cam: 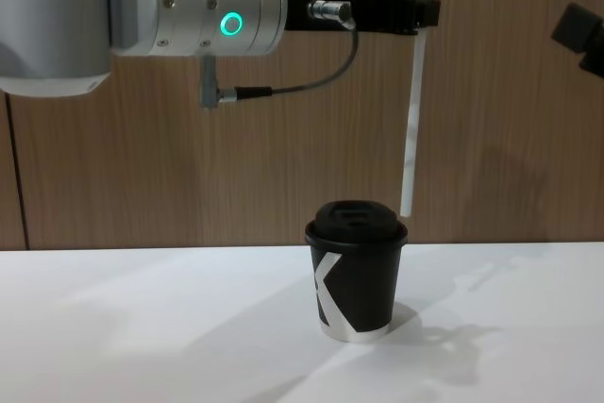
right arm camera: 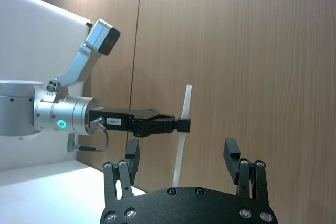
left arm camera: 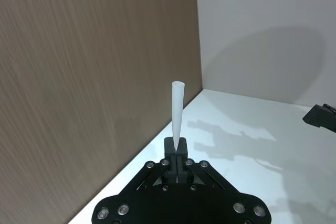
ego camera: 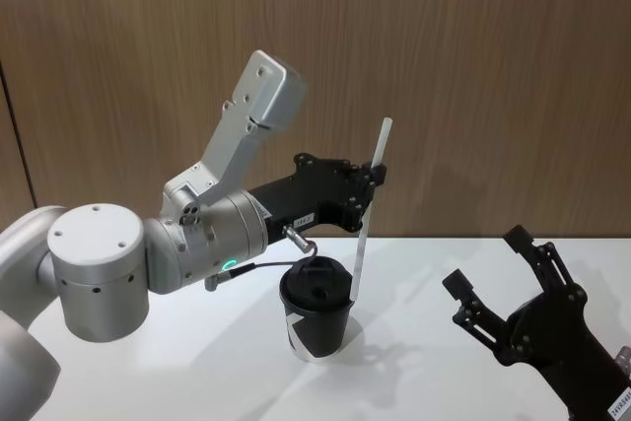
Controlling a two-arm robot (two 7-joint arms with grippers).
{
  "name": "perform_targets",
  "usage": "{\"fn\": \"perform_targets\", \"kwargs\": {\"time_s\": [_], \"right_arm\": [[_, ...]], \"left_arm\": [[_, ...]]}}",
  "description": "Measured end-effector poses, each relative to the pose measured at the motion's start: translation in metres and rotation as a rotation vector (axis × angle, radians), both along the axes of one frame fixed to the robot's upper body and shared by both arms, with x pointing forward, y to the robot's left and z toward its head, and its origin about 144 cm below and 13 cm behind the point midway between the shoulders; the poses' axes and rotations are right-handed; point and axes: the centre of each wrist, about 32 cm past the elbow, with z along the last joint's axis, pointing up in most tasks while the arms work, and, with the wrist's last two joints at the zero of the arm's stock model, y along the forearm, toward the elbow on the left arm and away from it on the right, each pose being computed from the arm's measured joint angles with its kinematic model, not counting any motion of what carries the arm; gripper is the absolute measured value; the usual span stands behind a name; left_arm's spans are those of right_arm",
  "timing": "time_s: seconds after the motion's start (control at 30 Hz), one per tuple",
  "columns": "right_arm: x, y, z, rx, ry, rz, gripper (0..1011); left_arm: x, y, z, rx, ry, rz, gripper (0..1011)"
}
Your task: Pick up the straw with one hand, pass it to the other hand, and insert it into the cup.
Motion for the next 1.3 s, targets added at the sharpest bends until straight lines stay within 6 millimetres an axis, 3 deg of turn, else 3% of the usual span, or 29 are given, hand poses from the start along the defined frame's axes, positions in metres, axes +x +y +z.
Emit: {"fn": "perform_targets", "kwargs": {"time_s": [0.57,1.3], "right_arm": [[0.0000,0.0000,0.0000,0.000,0.000,0.000,1001],[0.0000,0.0000,0.0000,0.000,0.000,0.000,1001]], "left_arm": [[0.0082,-0.0026,0.0009,0.013,-0.047,-0.035,6],[0.0050,-0.0072,-0.0015,-0.002,-0.042,-0.052,7]]}}
